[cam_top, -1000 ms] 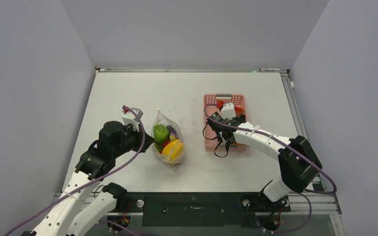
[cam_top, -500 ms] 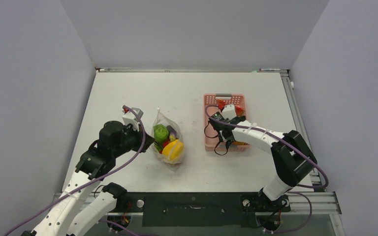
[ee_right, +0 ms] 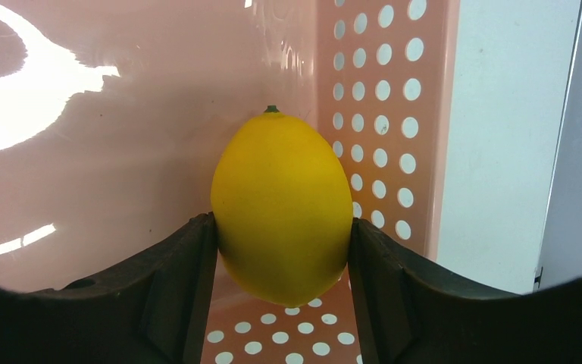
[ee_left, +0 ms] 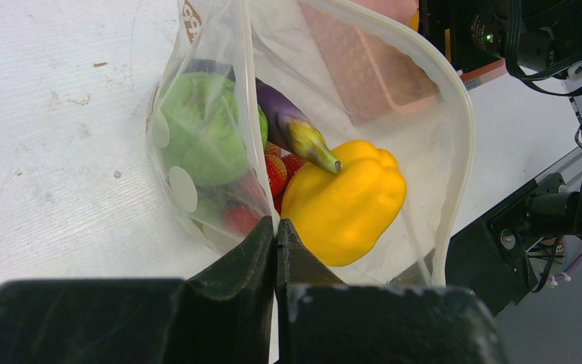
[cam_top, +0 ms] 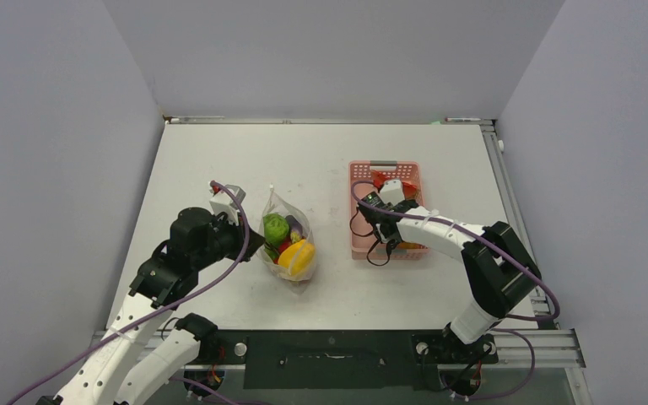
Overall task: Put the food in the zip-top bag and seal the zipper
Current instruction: Pick up the fake fruit from the bin, then place the fake fruit in the zipper food storage bag.
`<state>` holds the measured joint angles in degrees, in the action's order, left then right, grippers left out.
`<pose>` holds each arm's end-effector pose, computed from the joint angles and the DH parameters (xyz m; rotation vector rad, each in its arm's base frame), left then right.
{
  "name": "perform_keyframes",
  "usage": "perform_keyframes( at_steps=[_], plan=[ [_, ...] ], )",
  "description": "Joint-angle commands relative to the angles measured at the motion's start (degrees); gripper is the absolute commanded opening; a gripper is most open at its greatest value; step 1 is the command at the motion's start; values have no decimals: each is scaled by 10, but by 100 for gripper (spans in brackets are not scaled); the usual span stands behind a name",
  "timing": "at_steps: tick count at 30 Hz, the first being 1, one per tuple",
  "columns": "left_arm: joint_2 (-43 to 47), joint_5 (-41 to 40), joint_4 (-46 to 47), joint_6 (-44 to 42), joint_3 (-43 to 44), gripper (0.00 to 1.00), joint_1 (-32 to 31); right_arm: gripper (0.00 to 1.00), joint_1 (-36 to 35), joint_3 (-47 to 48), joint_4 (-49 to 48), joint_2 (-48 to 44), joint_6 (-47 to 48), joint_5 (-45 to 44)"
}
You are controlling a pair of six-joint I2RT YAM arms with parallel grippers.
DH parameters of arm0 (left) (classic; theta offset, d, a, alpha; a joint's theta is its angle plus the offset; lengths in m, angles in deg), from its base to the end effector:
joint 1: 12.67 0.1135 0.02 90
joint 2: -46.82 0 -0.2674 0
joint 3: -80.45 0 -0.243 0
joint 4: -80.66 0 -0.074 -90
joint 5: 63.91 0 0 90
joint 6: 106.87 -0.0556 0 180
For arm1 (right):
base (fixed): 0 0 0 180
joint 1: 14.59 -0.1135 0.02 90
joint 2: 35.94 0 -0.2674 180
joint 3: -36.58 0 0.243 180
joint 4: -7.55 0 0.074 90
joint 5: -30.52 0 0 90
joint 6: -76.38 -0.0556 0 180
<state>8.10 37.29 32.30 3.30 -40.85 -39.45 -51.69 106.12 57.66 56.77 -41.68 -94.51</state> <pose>0.1316 -0.0785 0.3027 0.2470 2.1179 -0.6971 0.2509 0.1497 0.1705 -0.0825 2.5348 -0.4732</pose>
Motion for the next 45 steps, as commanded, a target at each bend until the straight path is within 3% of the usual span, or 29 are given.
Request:
perform_keyframes(
  at_steps=[1,13,20,37,45],
  plan=[
    [-1,3,15,-3,2,0,2,31,3,13,-9,-44,1,7],
    [-3,4,15,-3,3,0,3,28,-21,72,-2,-170,9,93],
    [-4,4,16,-3,3,0,3,27,-92,130,-29,-220,14,122],
    [-2,8,17,-3,2,0,3,29,-169,182,-152,-235,40,278],
    [0,7,16,-3,2,0,3,29,-242,217,-172,-202,52,263]
  ],
)
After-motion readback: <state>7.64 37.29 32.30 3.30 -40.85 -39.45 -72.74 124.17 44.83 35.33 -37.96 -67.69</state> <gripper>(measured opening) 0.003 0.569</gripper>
